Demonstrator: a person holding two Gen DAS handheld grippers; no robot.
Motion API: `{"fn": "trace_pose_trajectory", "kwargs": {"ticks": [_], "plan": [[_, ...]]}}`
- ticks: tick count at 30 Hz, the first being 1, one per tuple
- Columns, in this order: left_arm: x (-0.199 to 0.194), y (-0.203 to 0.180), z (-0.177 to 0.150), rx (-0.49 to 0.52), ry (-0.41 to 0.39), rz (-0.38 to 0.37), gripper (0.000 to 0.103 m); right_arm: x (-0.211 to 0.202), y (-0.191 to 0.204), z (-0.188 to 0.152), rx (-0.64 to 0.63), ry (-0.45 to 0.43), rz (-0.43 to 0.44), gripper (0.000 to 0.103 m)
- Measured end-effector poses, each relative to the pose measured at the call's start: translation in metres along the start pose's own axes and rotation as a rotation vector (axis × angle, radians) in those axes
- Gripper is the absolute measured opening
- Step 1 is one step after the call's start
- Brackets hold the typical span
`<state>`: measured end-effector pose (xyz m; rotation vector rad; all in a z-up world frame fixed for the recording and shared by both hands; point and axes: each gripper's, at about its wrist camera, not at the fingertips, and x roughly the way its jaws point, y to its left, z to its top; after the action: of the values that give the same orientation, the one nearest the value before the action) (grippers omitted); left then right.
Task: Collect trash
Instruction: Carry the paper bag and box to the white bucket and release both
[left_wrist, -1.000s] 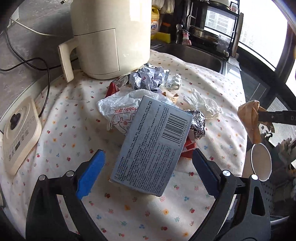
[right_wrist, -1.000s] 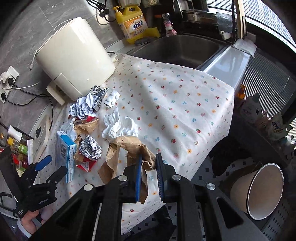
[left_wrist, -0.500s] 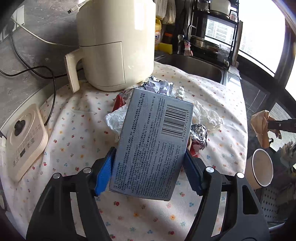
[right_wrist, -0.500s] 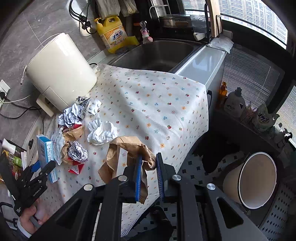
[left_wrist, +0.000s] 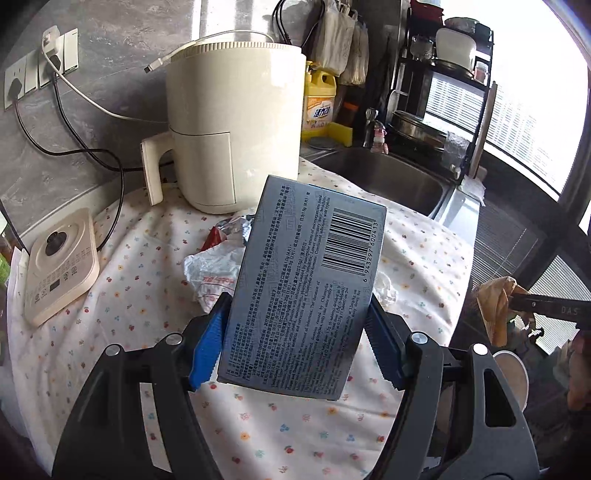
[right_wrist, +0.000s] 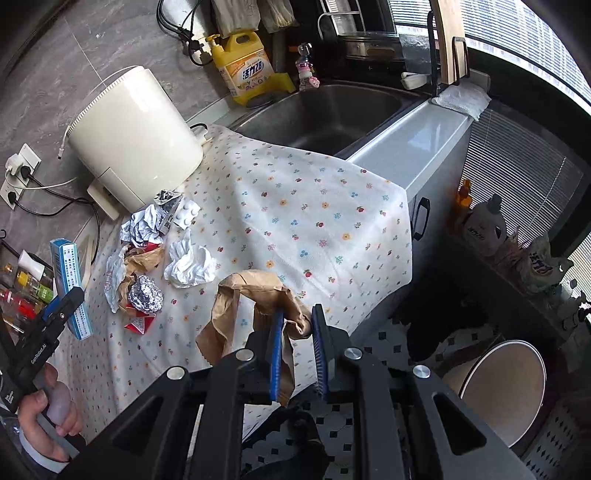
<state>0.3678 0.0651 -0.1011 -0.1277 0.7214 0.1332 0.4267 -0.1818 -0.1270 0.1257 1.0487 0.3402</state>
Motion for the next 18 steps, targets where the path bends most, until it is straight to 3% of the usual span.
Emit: {"fn": "trace_pose_trajectory", "kwargs": {"ticks": [9, 18], "plan": [[0.021, -0.147, -0.008, 0.07, 0.05, -0.096, 0.07, -0.038, -0.156, -0.011, 0.134, 0.003, -0.06, 0.016], [0.057, -0.293, -0.046, 0.163, 0.154, -0.228, 0.07, -0.053, -0.294, -0.063, 0.248, 0.07, -0.14, 0.019]]}}
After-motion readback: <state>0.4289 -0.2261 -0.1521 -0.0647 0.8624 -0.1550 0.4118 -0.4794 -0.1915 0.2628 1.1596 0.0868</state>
